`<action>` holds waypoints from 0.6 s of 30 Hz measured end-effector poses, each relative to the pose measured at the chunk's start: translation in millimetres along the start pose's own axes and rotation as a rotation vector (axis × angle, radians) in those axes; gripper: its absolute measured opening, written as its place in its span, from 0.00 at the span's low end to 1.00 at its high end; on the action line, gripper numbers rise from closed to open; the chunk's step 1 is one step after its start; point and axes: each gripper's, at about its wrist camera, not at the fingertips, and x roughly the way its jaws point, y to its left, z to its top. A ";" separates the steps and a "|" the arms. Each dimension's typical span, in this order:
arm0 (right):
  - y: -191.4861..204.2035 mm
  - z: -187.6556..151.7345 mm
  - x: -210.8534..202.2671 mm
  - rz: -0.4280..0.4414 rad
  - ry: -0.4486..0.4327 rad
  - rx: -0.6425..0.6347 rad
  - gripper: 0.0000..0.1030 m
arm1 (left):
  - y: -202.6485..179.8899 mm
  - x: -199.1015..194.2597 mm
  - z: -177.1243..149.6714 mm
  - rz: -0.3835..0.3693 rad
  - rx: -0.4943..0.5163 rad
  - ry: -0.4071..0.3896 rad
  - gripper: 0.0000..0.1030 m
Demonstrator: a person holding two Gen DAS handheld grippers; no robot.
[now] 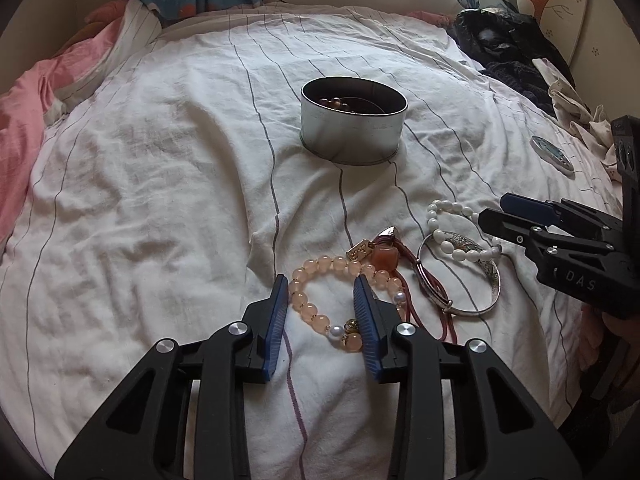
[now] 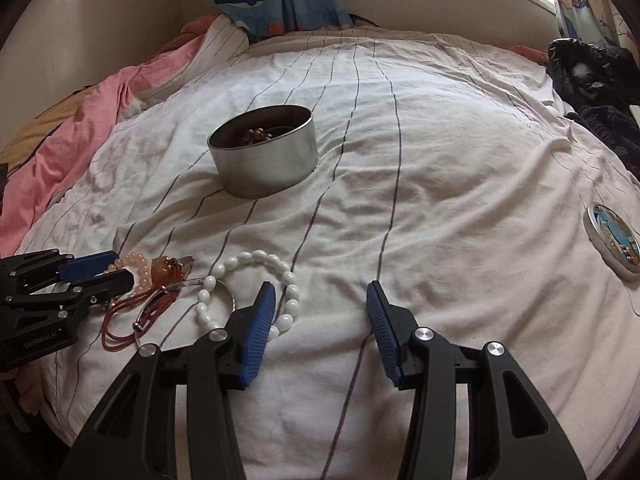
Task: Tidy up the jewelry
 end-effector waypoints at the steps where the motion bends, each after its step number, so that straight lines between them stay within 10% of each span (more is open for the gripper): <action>1: 1.0 -0.2 -0.3 0.021 0.000 -0.001 0.46 | -2.1 2.5 0.8 0.001 0.013 0.005 0.31; 6: 15.7 -0.6 17.9 -0.063 0.040 -0.083 0.46 | -13.4 20.7 7.2 0.049 0.076 0.017 0.30; 8: 17.2 1.0 23.8 -0.090 0.046 -0.099 0.45 | -17.2 19.6 8.6 0.068 0.104 0.026 0.08; 12: 24.7 -0.3 23.4 -0.078 0.052 -0.157 0.11 | -7.0 9.4 4.5 0.122 0.092 0.025 0.07; 18: 8.6 3.7 9.2 -0.102 -0.009 -0.081 0.08 | 6.9 3.5 3.2 0.077 0.028 0.006 0.08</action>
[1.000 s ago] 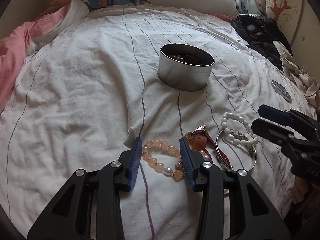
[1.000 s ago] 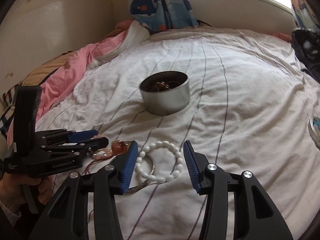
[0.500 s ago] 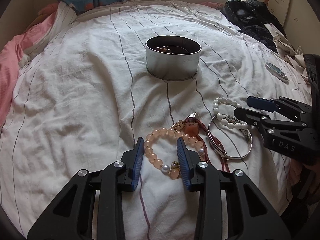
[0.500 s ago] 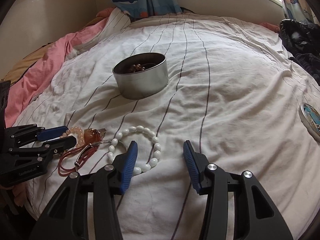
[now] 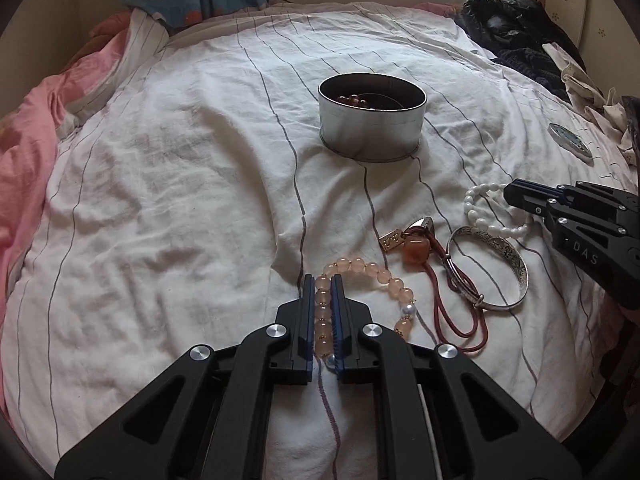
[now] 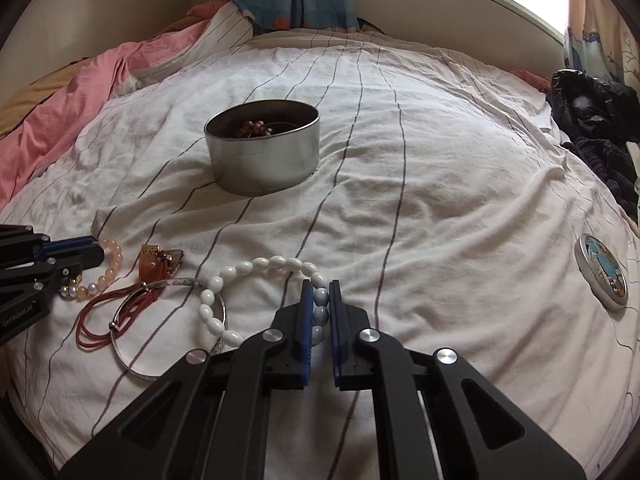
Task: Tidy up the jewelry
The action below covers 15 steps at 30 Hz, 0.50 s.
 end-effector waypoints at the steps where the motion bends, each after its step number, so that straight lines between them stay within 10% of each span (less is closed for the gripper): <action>1: -2.7 1.0 -2.4 0.012 -0.012 0.016 0.08 | 0.7 2.3 0.0 -0.008 -0.009 0.000 0.09; 5: -6.7 -0.1 9.1 0.049 0.043 0.049 0.41 | -4.8 10.7 -0.7 0.003 0.000 0.003 0.12; 7: 1.5 -1.3 14.7 0.029 0.063 0.008 0.39 | -7.2 10.6 -0.9 0.016 0.006 -0.004 0.12; 9: 5.8 -0.4 15.9 0.066 0.071 -0.007 0.13 | -7.4 6.8 -0.9 0.026 -0.001 -0.026 0.07; 15: -13.5 1.3 1.3 0.226 -0.004 0.140 0.08 | -5.3 -15.5 9.2 0.032 -0.054 -0.151 0.07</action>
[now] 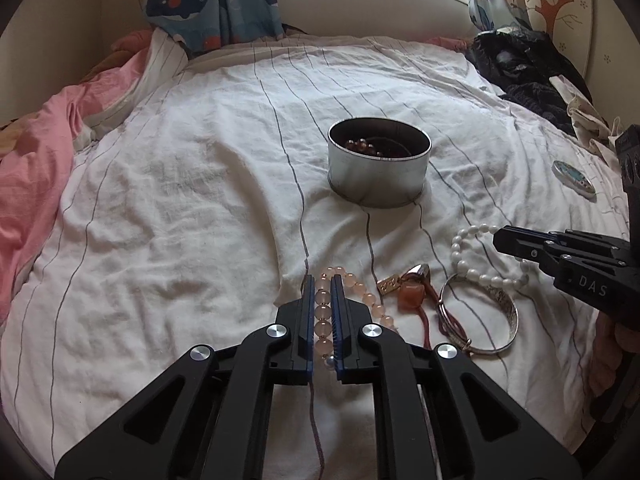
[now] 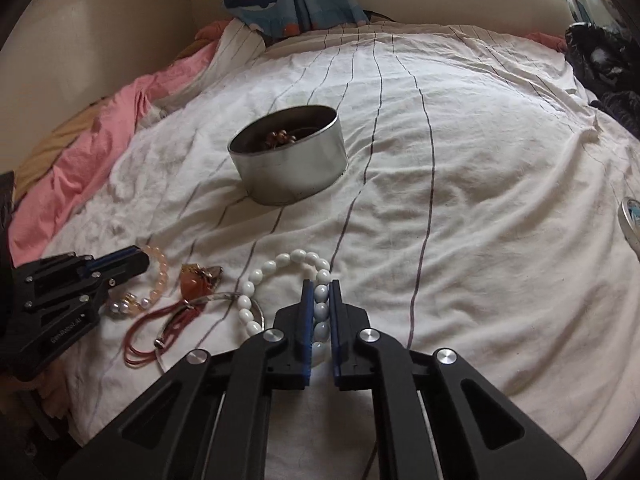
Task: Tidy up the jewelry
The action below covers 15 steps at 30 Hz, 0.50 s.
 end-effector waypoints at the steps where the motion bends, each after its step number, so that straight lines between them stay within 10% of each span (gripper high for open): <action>1: -2.1 1.9 -5.1 0.033 -0.029 0.019 0.08 | 1.0 -2.0 2.5 -0.009 -0.011 -0.017 0.07; 7: -7.2 5.6 -0.1 0.018 -0.028 0.070 0.08 | -2.2 27.2 -4.8 -0.004 -0.007 0.083 0.08; 10: -5.1 3.0 7.0 -0.078 0.004 0.040 0.48 | -1.2 29.9 -10.0 -0.004 -0.019 0.079 0.08; 15: 6.6 -1.2 21.2 -0.146 0.063 -0.055 0.36 | -3.2 32.7 -11.0 0.010 -0.008 0.083 0.08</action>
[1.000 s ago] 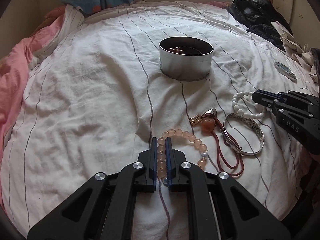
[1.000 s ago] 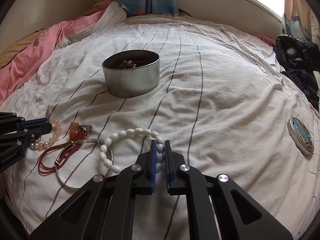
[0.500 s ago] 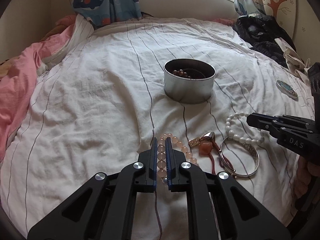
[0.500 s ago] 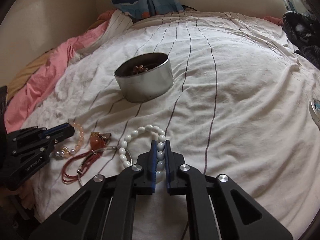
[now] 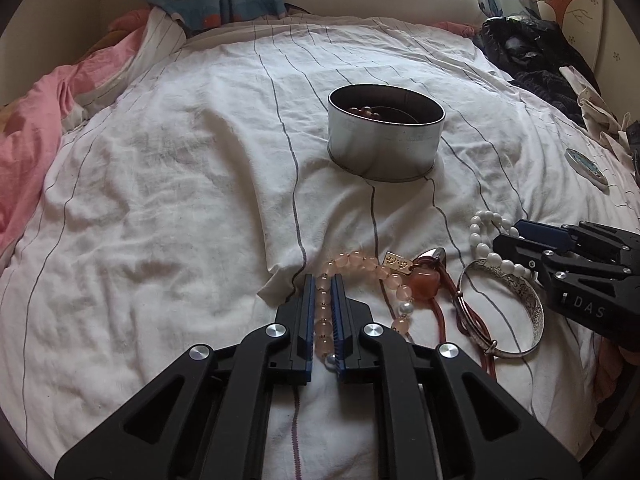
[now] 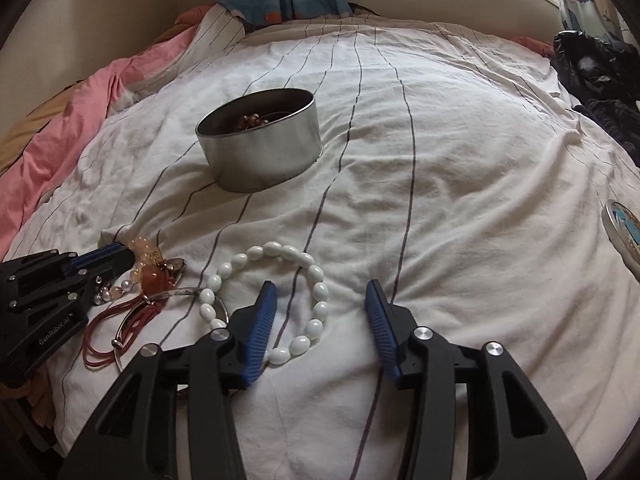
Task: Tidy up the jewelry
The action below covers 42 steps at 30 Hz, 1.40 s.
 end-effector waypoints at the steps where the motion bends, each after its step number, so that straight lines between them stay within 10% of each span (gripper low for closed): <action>1: 0.8 0.1 1.0 0.014 0.008 -0.005 0.30 | -0.1 0.4 -0.3 0.001 0.001 0.000 0.08; 4: 1.0 -1.8 -0.1 0.058 0.013 0.002 0.09 | -0.6 1.1 -0.2 0.003 -0.001 0.001 0.08; 19: -23.3 4.4 -28.7 0.448 -0.133 0.233 0.08 | -0.5 1.5 -0.4 0.004 0.002 -0.003 0.09; 35: -29.4 8.2 -48.4 0.523 -0.227 0.231 0.08 | -9.8 -25.6 2.5 0.029 -0.003 -0.065 0.07; 42: -31.1 7.1 -39.5 0.344 -0.175 0.209 0.08 | -7.6 -19.1 10.4 0.042 -0.014 -0.062 0.07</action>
